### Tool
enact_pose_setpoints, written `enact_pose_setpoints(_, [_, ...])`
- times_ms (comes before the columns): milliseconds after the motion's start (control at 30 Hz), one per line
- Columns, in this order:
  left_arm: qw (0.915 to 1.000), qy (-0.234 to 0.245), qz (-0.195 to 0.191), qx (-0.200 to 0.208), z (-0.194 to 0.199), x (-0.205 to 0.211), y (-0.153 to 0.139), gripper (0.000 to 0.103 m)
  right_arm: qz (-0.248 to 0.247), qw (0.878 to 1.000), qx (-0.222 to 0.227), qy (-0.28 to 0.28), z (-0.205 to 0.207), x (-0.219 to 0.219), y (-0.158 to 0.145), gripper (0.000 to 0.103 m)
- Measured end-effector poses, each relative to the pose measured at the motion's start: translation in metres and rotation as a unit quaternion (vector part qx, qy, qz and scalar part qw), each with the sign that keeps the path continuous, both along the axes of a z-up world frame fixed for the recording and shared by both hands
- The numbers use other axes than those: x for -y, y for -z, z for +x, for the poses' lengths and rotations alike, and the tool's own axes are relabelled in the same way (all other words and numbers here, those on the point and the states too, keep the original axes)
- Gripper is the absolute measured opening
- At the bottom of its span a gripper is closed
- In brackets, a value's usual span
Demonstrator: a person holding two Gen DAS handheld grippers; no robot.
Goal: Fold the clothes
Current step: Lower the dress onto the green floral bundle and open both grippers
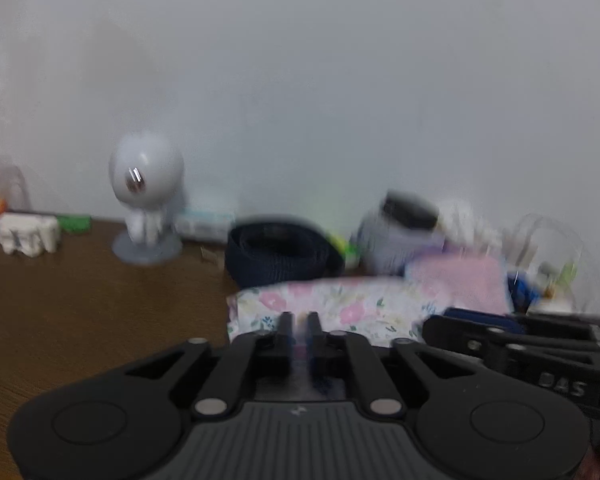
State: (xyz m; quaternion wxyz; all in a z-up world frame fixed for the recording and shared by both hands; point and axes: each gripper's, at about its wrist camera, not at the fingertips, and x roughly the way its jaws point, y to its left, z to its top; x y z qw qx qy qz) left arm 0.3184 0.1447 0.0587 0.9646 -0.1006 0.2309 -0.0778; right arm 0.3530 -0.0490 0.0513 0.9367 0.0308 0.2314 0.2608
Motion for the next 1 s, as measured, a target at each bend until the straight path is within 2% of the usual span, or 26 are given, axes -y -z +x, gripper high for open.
enact_pose_setpoints(33, [0.9998, -0.006, -0.01, 0.014, -0.011, -0.003, -0.01, 0.046, 0.013, 1.0, 0.013, 0.004, -0.01, 0.005, -0.011, 0.03])
enact_pose_setpoints(67, [0.9996, -0.01, -0.012, 0.024, -0.023, -0.004, -0.022, 0.05, 0.029, 0.999, 0.026, 0.007, -0.024, 0.011, -0.022, 0.041])
enact_pose_setpoints(100, [0.9994, -0.012, -0.008, 0.031, -0.036, -0.004, -0.033, 0.048, 0.036, 0.999, 0.036, 0.008, -0.036, 0.015, -0.032, 0.047])
enact_pose_setpoints(167, [0.9991, -0.01, 0.02, 0.037, -0.067, 0.003, -0.055, 0.048, 0.021, 0.999, 0.049, 0.011, -0.061, 0.019, -0.05, 0.048])
enact_pose_setpoints(233, [0.9987, -0.014, 0.028, 0.039, -0.105, 0.006, -0.071, 0.051, 0.0, 0.998, 0.064, 0.028, -0.091, 0.022, -0.066, 0.052])
enact_pose_setpoints(267, [0.9988, -0.016, 0.027, 0.038, -0.125, 0.006, -0.077, 0.053, -0.006, 0.997, 0.07, 0.038, -0.107, 0.025, -0.072, 0.059])
enact_pose_setpoints(300, [0.9989, -0.013, 0.026, 0.036, -0.144, 0.007, -0.08, 0.059, -0.006, 0.996, 0.074, 0.041, -0.126, 0.03, -0.076, 0.071])
enact_pose_setpoints(367, [0.9988, -0.002, 0.039, 0.031, -0.185, 0.016, -0.079, 0.068, -0.004, 0.996, 0.081, 0.043, -0.166, 0.041, -0.081, 0.085])
enact_pose_setpoints(433, [0.9978, 0.002, 0.062, 0.024, -0.223, 0.028, -0.07, 0.072, -0.007, 0.995, 0.083, 0.046, -0.206, 0.05, -0.085, 0.09])
enact_pose_setpoints(500, [0.9973, 0.002, 0.074, 0.001, -0.254, 0.039, -0.054, 0.072, -0.024, 0.996, 0.075, 0.05, -0.241, 0.055, -0.081, 0.1])
enact_pose_setpoints(600, [0.9972, -0.004, 0.069, -0.029, -0.286, 0.052, -0.025, 0.076, -0.057, 0.995, 0.06, 0.05, -0.287, 0.065, -0.06, 0.103])
enact_pose_setpoints(700, [0.9946, -0.027, 0.088, -0.048, -0.306, 0.067, -0.002, 0.08, -0.08, 0.995, 0.018, 0.056, -0.315, 0.084, -0.031, 0.103])
enact_pose_setpoints(767, [0.9931, -0.03, 0.102, -0.049, -0.317, 0.078, 0.009, 0.083, -0.088, 0.994, -0.013, 0.063, -0.325, 0.096, -0.013, 0.103])
enact_pose_setpoints(833, [0.9921, -0.034, 0.112, -0.045, -0.322, 0.087, 0.02, 0.093, -0.091, 0.993, -0.038, 0.069, -0.331, 0.107, 0.005, 0.103])
enact_pose_setpoints(1000, [0.987, -0.049, 0.143, -0.053, -0.32, 0.105, 0.046, 0.095, -0.077, 0.99, -0.073, 0.088, -0.336, 0.123, 0.039, 0.103])
